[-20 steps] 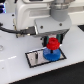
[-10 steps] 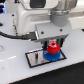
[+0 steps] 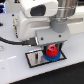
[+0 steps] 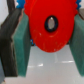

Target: Insert the blue gear onto the right peg, followed by the red gear

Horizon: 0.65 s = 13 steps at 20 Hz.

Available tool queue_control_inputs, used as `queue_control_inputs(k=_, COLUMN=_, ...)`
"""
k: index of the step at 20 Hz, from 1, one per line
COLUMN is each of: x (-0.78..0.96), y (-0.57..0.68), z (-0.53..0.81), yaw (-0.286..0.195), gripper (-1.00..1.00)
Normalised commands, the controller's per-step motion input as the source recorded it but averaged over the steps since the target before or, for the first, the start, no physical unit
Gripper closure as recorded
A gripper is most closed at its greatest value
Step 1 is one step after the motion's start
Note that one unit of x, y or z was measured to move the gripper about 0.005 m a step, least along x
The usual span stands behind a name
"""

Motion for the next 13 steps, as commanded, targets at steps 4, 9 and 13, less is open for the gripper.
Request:
queue_control_inputs(k=4, x=0.01, y=0.23, z=0.45, yaw=0.000, gripper=-1.00)
queue_control_inputs(k=9, x=0.00, y=0.19, z=0.57, yaw=0.000, gripper=-1.00)
queue_control_inputs(k=13, x=0.00, y=0.04, z=0.15, yaw=0.000, gripper=-1.00)
